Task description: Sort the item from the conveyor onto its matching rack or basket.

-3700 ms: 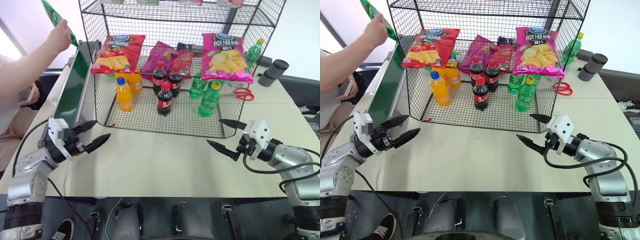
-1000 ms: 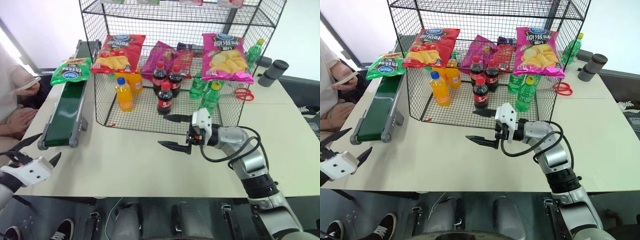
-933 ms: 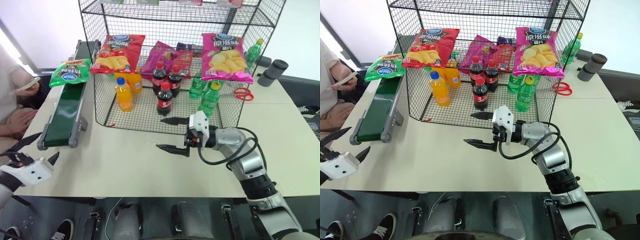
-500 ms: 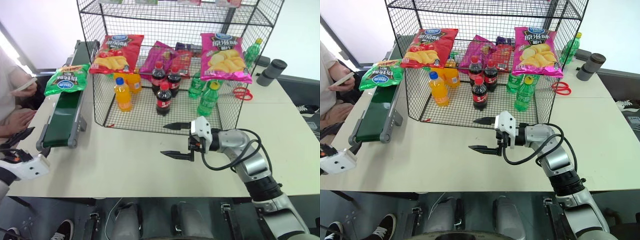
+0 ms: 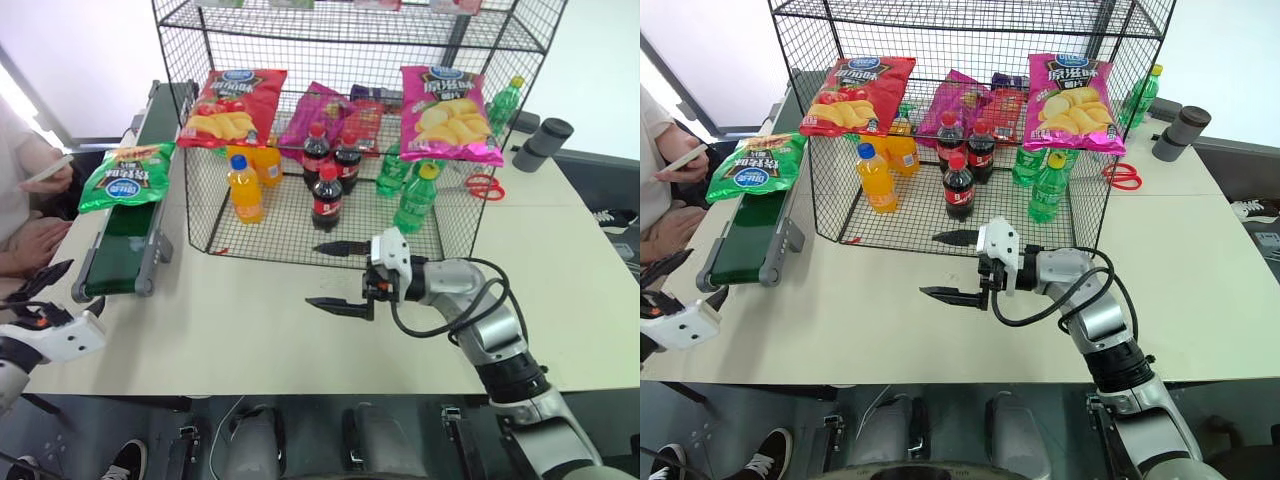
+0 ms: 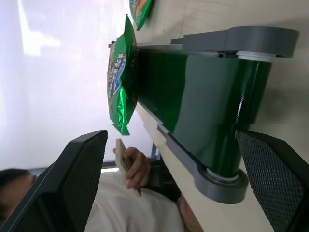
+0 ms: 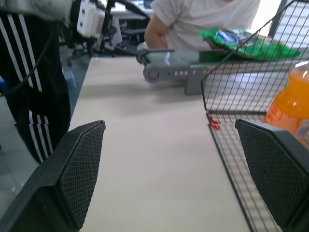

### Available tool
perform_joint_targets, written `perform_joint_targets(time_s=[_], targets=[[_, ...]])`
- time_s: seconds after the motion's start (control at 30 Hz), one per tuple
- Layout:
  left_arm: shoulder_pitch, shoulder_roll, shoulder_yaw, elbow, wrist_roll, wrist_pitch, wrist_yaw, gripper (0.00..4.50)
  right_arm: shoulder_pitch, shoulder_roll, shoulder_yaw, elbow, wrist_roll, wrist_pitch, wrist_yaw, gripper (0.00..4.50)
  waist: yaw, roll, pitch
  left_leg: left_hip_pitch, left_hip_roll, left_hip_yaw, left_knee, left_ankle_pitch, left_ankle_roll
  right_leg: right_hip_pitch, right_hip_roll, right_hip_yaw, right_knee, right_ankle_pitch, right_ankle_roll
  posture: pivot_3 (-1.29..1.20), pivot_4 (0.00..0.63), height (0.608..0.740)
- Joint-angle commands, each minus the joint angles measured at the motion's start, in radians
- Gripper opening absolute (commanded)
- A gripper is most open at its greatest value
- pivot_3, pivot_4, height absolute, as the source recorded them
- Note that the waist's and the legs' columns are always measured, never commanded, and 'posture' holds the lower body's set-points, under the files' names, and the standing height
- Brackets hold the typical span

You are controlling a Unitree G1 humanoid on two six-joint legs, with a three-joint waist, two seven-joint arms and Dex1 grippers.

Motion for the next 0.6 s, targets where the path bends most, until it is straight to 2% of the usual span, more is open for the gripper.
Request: perform_joint_targets(time_s=[0.03, 0.6], targets=[[0.003, 0.001, 0.010, -0.020, 0.000, 0.012, 0.039, 4.50, -0.013, 0.021, -0.021, -0.063, 0.060, 0.052, -0.015, 4.49, 0.000, 0.000, 0.000, 0.000, 0.000, 0.000, 0.000, 0.000, 0.000, 0.000, 0.000, 0.000, 0.000, 0.000, 0.000, 0.00, 0.150, 0.740], [-0.028, 0.018, 0.004, -0.025, -0.020, 0.016, 0.041, 4.50, -0.011, 0.055, -0.021, -0.084, 0.068, 0.080, -0.060, 4.49, 0.000, 0.000, 0.000, 0.000, 0.000, 0.000, 0.000, 0.000, 0.000, 0.000, 0.000, 0.000, 0.000, 0.000, 0.000, 0.00, 0.150, 0.740]])
